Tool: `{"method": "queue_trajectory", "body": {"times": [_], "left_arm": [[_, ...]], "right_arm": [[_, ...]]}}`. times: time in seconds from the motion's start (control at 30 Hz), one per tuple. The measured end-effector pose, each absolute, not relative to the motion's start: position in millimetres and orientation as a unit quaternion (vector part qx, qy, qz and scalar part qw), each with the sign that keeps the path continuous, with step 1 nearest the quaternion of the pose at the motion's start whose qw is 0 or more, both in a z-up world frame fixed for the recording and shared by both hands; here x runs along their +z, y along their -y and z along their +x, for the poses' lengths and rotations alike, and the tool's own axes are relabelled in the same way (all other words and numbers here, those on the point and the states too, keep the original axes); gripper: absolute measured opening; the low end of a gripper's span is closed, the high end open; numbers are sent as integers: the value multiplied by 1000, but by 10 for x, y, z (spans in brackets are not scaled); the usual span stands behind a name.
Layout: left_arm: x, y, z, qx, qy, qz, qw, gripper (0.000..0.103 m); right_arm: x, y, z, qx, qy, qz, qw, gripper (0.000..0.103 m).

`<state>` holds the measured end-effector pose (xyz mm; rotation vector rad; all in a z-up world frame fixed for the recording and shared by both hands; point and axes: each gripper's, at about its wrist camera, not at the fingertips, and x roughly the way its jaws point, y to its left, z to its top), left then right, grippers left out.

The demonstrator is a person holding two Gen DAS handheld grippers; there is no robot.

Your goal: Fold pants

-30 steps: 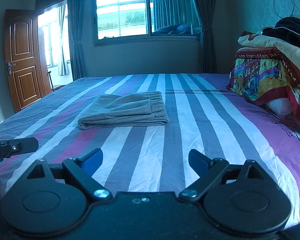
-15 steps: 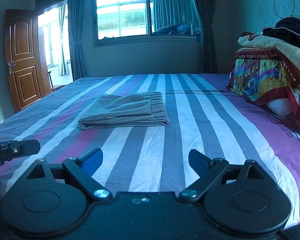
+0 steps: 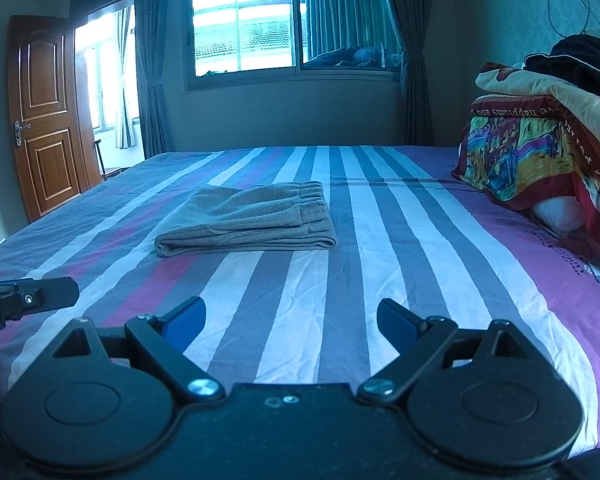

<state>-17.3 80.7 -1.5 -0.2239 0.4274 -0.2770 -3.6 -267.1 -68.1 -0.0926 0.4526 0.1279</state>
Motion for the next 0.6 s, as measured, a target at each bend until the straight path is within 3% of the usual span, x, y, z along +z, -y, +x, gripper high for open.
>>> {"method": "queue_trajectory", "body": {"times": [0.6], "left_arm": [[-17,-830,-183,-137,-205,-100,964,103]], "right_arm": [[-722,2672,-11,63,-230,-51,970,92]]}}
